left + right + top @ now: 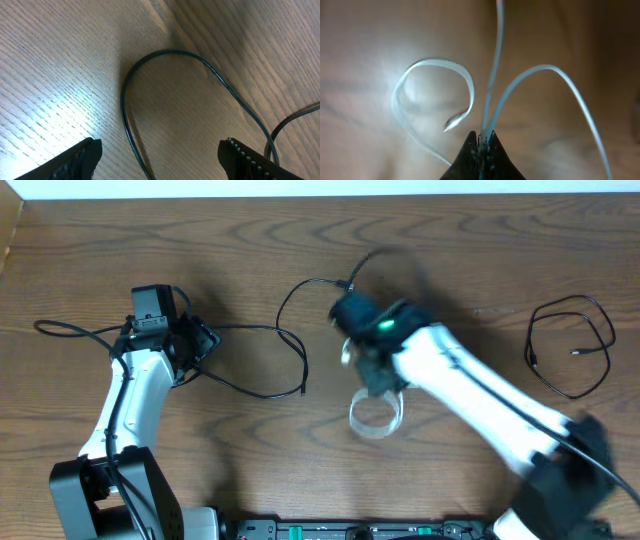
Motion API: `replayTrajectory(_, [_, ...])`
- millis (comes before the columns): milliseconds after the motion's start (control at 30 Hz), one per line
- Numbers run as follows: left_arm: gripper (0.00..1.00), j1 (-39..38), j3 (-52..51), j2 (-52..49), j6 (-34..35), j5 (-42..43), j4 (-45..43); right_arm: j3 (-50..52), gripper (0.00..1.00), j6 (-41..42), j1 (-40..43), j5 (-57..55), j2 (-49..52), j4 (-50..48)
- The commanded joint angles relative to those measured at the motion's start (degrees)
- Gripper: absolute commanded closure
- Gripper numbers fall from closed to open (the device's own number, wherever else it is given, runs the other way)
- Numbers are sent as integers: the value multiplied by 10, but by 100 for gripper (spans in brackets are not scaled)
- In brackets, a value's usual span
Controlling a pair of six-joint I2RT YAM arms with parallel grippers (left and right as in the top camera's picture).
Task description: Untangle cables
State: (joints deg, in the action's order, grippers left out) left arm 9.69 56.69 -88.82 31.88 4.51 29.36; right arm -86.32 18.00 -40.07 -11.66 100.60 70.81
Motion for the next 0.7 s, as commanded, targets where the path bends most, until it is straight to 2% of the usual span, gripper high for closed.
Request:
replayTrajectory(0, [21,3,6,5,1,-7,0,-21,99,2,45,-93,-59,-23])
replayTrajectory(333, [21,3,6,5,1,-7,-1,-21,99,-14,228,-133,-95,-132])
replayTrajectory(433, [21,3,6,5,1,-7,0,-21,99,-13,309,-133,-93,-158])
replayTrajectory(667, [21,3,6,5,1,-7,-1,-21,99,-13,436,-123,-92,-162])
